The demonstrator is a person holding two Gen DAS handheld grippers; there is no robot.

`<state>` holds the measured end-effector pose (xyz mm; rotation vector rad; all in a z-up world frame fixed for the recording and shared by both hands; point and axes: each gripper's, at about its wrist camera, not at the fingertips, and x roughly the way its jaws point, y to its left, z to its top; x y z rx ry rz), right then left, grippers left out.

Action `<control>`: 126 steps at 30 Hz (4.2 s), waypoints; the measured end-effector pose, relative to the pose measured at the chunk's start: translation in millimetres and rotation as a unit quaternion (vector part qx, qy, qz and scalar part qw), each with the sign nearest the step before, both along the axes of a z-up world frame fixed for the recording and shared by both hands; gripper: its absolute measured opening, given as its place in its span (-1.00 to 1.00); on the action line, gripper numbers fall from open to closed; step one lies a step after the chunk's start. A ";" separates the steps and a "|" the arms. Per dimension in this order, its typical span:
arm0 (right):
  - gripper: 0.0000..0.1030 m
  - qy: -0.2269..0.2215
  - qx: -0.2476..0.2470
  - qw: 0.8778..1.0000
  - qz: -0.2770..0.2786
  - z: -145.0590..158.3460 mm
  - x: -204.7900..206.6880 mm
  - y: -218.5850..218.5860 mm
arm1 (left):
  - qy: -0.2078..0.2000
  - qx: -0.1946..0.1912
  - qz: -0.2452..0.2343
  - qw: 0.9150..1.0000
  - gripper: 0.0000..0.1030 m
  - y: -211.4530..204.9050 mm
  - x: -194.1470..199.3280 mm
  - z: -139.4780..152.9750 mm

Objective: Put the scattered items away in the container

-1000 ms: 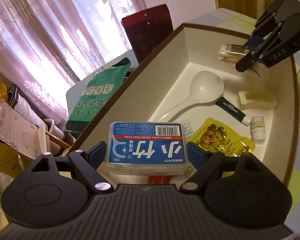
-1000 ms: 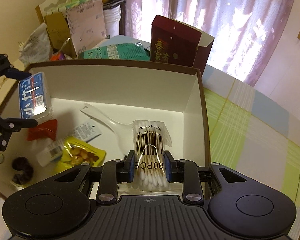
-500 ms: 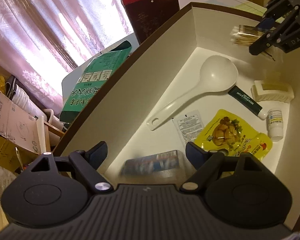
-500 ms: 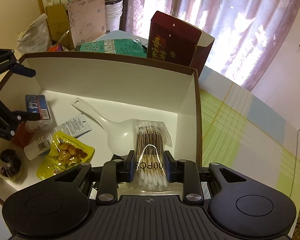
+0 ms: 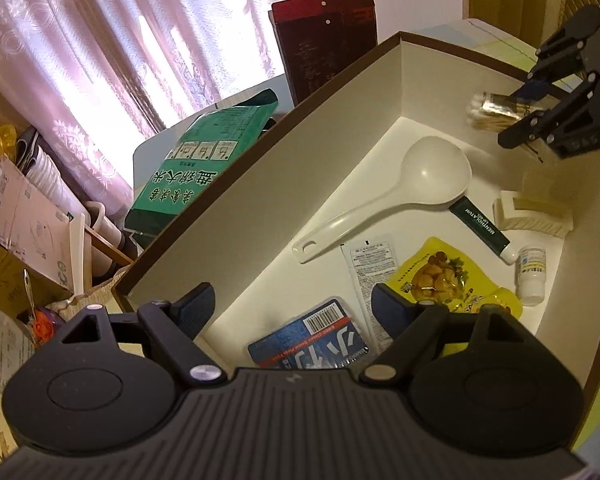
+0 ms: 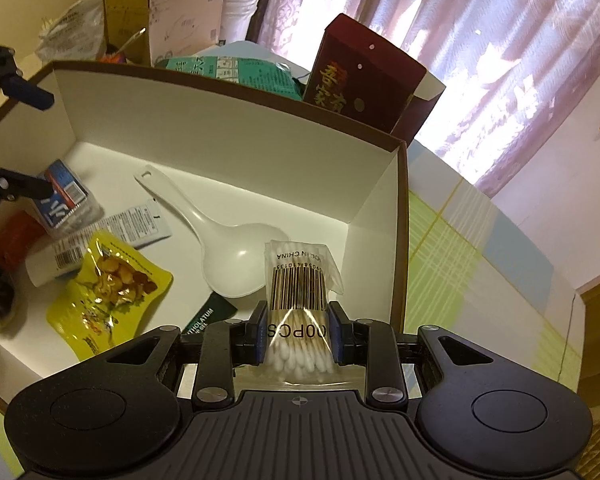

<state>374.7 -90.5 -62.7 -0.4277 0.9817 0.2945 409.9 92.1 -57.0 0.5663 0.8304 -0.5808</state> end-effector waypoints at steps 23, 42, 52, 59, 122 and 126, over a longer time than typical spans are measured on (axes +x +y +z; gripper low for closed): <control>0.69 0.007 0.089 0.996 -0.009 21.4 -18.6 -9.9 | 0.019 -0.038 0.044 0.998 0.63 8.5 -4.1 15.5; 1.00 -0.017 0.117 0.992 -0.031 35.8 -45.1 -6.4 | 0.021 -0.037 0.097 0.994 0.79 5.8 -24.7 30.8; 1.00 -0.020 0.141 0.987 -0.071 43.0 -57.9 -10.8 | 0.014 -0.041 0.119 0.992 0.82 5.0 -47.4 41.8; 1.00 -0.036 0.139 0.987 -0.067 47.8 -72.9 -5.6 | 0.006 -0.051 0.131 0.990 0.82 4.1 -66.8 53.8; 1.00 -0.072 0.219 0.971 -0.063 106.9 -218.3 -43.5 | -0.033 -0.087 0.261 0.961 0.94 -21.7 -258.0 113.4; 1.00 -0.068 0.217 0.972 -0.059 105.9 -224.7 -40.6 | -0.034 -0.088 0.270 0.958 0.95 -22.3 -266.0 111.1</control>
